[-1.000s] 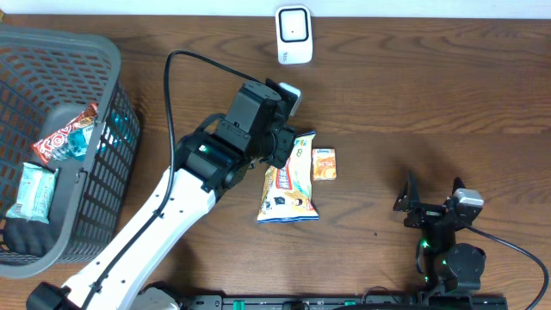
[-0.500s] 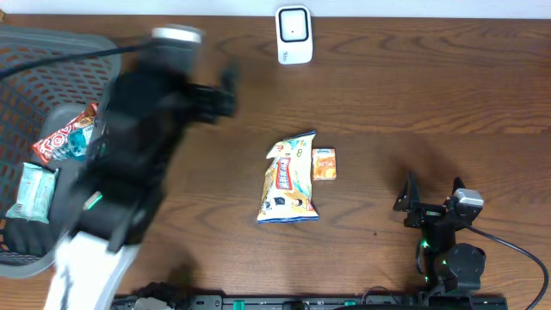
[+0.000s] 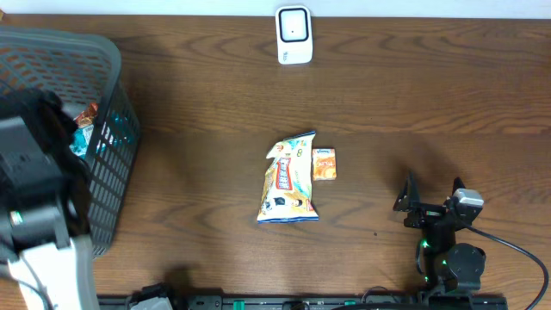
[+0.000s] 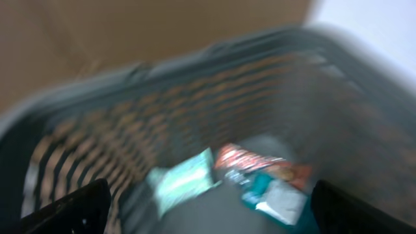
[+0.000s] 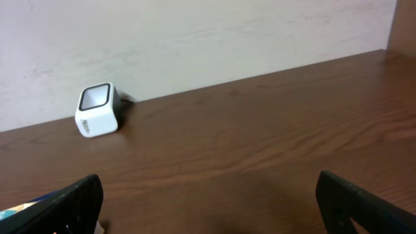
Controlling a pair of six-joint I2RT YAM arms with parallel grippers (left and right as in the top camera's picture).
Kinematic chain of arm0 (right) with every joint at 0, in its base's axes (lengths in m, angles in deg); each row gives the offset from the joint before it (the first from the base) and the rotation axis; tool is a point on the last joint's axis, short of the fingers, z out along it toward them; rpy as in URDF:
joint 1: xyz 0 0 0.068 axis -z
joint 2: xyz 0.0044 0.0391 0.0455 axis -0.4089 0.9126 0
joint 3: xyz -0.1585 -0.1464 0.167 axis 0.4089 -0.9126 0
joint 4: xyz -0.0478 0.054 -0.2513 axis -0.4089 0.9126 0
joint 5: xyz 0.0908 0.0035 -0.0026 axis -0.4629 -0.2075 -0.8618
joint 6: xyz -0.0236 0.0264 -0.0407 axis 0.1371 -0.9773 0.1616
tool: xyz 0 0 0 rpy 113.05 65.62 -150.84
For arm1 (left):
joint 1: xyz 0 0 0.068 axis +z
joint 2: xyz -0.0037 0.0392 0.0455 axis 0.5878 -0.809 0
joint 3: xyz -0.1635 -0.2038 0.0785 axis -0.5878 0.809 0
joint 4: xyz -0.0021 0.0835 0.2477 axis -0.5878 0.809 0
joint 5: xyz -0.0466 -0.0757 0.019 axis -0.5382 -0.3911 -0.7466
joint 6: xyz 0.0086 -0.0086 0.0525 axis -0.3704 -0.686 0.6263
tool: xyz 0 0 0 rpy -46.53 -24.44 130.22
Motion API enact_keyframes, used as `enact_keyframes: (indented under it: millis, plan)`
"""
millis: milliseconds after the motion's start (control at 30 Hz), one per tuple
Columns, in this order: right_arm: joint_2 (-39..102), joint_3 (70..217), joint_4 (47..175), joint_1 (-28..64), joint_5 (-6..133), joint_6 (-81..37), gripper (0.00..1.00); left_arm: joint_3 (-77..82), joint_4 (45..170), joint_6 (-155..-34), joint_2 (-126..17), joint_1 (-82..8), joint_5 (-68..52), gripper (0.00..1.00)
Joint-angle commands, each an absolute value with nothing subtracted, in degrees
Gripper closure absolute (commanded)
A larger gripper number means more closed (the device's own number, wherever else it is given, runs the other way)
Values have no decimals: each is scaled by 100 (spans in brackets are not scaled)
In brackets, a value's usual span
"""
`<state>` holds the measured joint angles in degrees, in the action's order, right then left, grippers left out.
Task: Scan the item barcode
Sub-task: 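Reach into the basket and grasp the mint-green wipes pack with the left gripper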
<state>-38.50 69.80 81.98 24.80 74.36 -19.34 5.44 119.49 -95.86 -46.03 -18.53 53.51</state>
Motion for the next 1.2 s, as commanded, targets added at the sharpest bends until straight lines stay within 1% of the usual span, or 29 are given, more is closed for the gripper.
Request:
enact_keyframes:
  millis: [0, 167, 233, 500, 700, 1000, 1167]
  plan:
    - [-3858, 6974, 8220, 2448, 7430, -1975, 1, 568, 12174, -11005, -5020, -1210, 5297, 2]
    - [-3858, 6974, 8220, 2448, 7430, -1975, 1, 568, 12279, -11016, -6041, -546, 4857, 2]
    - [-3858, 6974, 8220, 2448, 7430, -1975, 1, 568, 12327, -11013, -6406, -454, 4857, 2]
    - [-3858, 6974, 8220, 2448, 7430, -1975, 1, 568, 12402, -11145, -7789, -386, 4807, 2]
    - [-3858, 6974, 8220, 2448, 7430, -1975, 1, 568, 12155, -11140, -8626, -386, 4750, 2]
    - [-3858, 6974, 8220, 2448, 7430, -1975, 1, 568, 11567, -11184, -9293, -377, 4669, 2]
    - [-3858, 6974, 8220, 2448, 7430, -1975, 1, 568, 11512, -11702, -9402, -272, 4669, 2]
